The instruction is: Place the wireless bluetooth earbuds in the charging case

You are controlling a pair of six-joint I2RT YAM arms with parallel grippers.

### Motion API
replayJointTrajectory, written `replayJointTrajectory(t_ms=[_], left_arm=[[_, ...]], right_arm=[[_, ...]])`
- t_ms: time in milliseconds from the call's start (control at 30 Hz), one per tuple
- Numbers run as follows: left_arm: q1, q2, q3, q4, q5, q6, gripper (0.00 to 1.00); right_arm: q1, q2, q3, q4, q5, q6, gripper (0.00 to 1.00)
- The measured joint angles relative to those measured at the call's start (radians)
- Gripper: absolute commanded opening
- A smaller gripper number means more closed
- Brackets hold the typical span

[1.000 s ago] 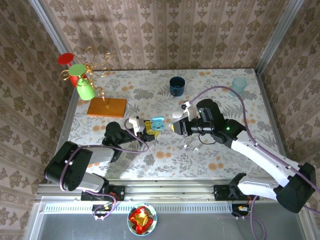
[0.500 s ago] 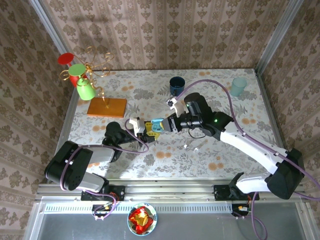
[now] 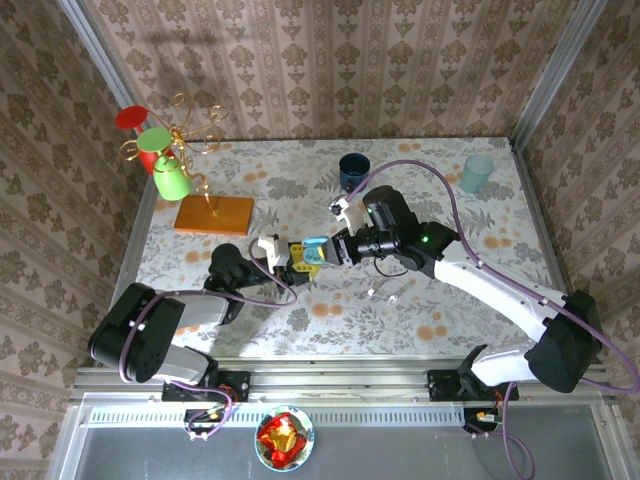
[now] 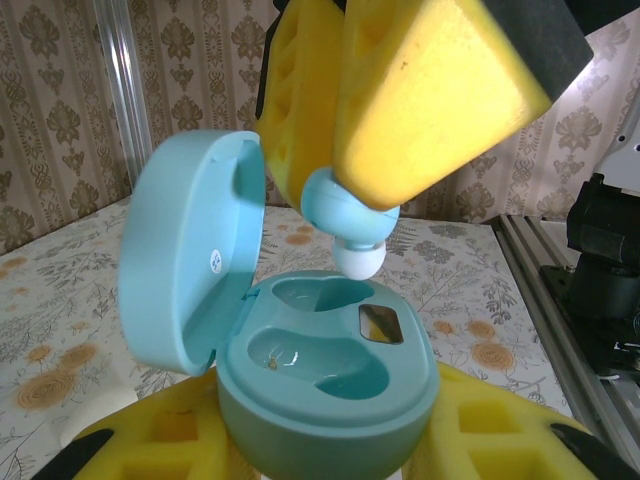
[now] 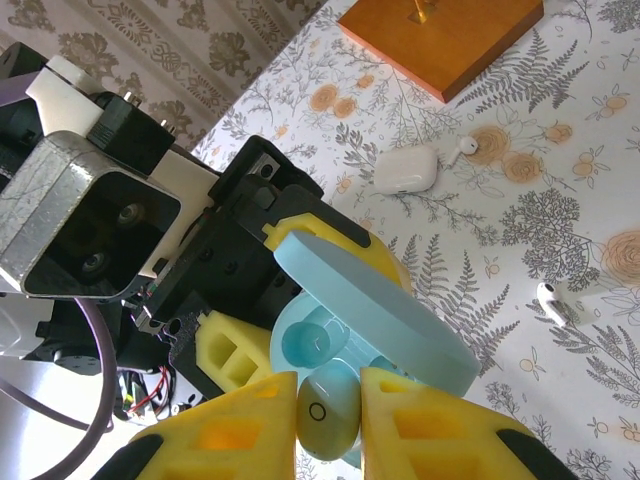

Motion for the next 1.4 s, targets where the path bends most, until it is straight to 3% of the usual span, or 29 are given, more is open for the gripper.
replayJointTrajectory(t_ms=[667,1000,1400], left_arm=[[0.0,-0.013,0.0,-0.001,-0.004,0.0,0.32],[0.0,-0.015,-0.001,-0.006,-0.005,0.0,0.32],[0.0,-0.015,-0.001,-0.006,-0.006,0.0,0.32]], right_arm=[[0.0,0.018,0.0,-0.006,0.004,0.0,0.22],[0.0,0.021,0.0,-0.014,0.008,0.0,0.35],[-0.002,-0.074,-0.032,-0.019,0.039,0.0,0.4]])
